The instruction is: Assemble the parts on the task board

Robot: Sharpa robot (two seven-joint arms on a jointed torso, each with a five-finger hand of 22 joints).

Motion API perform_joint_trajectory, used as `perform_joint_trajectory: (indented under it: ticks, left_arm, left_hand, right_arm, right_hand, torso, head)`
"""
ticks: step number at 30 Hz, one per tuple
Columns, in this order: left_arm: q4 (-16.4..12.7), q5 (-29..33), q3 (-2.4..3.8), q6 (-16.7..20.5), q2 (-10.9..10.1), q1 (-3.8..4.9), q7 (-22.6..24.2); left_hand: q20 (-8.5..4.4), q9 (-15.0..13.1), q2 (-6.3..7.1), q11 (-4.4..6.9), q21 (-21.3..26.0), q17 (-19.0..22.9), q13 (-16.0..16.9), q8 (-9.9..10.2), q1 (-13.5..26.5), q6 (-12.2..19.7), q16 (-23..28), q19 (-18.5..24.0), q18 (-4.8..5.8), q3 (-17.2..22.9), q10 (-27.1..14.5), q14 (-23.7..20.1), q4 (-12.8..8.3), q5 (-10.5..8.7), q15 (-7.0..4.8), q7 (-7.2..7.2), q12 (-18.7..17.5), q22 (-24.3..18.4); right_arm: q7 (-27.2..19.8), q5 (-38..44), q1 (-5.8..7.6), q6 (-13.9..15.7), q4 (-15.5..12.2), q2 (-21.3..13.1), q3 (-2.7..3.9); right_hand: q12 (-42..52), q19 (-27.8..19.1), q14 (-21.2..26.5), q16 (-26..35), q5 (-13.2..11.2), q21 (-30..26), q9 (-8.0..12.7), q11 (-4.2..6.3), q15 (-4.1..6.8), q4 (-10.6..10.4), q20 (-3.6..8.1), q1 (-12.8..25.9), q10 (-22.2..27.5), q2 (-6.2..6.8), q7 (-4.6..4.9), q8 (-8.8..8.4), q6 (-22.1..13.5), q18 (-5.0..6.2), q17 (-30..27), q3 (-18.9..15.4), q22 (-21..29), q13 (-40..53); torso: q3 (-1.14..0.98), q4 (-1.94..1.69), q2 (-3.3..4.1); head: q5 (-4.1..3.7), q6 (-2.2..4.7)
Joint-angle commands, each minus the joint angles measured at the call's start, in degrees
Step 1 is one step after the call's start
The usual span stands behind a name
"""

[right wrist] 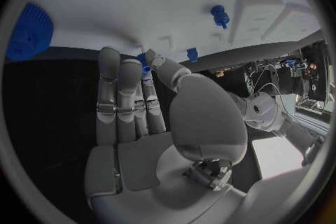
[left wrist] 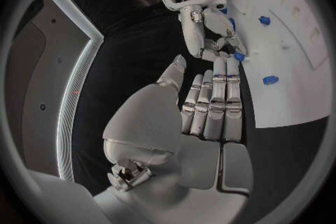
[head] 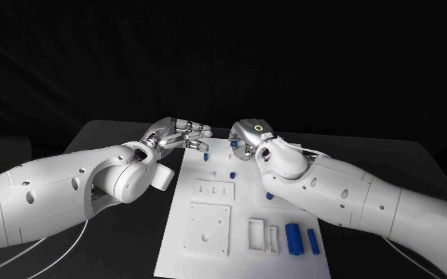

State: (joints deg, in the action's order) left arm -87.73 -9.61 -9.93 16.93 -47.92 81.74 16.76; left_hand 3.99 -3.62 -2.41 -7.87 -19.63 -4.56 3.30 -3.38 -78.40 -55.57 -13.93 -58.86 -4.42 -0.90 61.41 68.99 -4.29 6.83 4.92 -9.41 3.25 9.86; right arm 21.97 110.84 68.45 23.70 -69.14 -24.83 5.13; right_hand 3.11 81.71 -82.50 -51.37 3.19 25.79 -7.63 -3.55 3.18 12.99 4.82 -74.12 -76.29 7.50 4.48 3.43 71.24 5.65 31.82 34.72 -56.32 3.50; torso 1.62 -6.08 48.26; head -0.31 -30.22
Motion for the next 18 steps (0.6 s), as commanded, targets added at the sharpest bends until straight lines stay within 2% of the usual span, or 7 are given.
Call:
perform_joint_trajectory:
  ticks: [1,11,18]
  left_arm:
    - [0.0,-0.2,0.06,-0.5,0.2,0.20,0.2]
    - [0.0,-0.2,0.06,-0.6,0.3,0.20,0.2]
    - [0.1,-0.2,0.06,-0.6,0.3,0.20,0.1]
  left_hand:
    - [0.06,-0.1,-0.08,-0.06,-0.1,0.1,0.1,-0.2,0.2,0.3,0.2,0.1,0.15,-0.3,-0.3,-0.4,-0.2,0.10,0.11,0.16,0.2,-0.1]
    - [0.06,-0.1,-0.08,-0.06,-0.1,0.1,0.1,-0.2,0.2,0.3,0.2,0.1,0.15,-0.3,-0.3,-0.4,-0.2,0.10,0.11,0.16,0.2,-0.1]
    - [0.06,-0.1,-0.08,-0.06,-0.1,0.1,0.1,-0.2,0.2,0.3,0.2,0.1,0.15,-0.3,-0.3,-0.4,-0.2,0.10,0.11,0.16,0.2,-0.1]
  right_arm:
    - [-0.9,-0.1,-0.05,-1.8,0.5,0.3,-0.07]
    - [-1.5,-0.4,-0.07,-1.8,1.0,0.9,-0.16]
    - [-1.7,-0.6,-0.08,-3.5,1.4,1.0,-0.18]
  right_hand:
    - [0.4,0.5,0.0,-0.1,0.2,-0.4,-0.1,2.53,0.27,-0.1,-0.02,0.2,-2.4,-0.24,0.11,0.21,0.2,0.36,-0.1,-0.7,-0.1,0.3]
    - [0.4,0.8,0.0,0.0,0.4,-1.0,0.0,2.52,0.31,-0.1,0.04,0.3,-2.3,-0.43,0.11,0.21,0.2,0.33,-0.2,-1.1,-0.4,0.3]
    - [0.4,0.8,0.1,0.1,0.4,-1.3,0.1,2.41,0.24,0.0,-0.01,0.3,-2.0,-0.49,0.20,0.23,-0.2,0.34,-0.3,-1.1,-0.7,0.2]
  torso:
    - [0.01,-0.05,0.05]
    - [0.08,-0.03,0.10]
    - [0.06,0.04,0.17]
  head:
    - [0.15,-0.01]
    - [0.35,-0.06]
    - [0.28,-0.18]
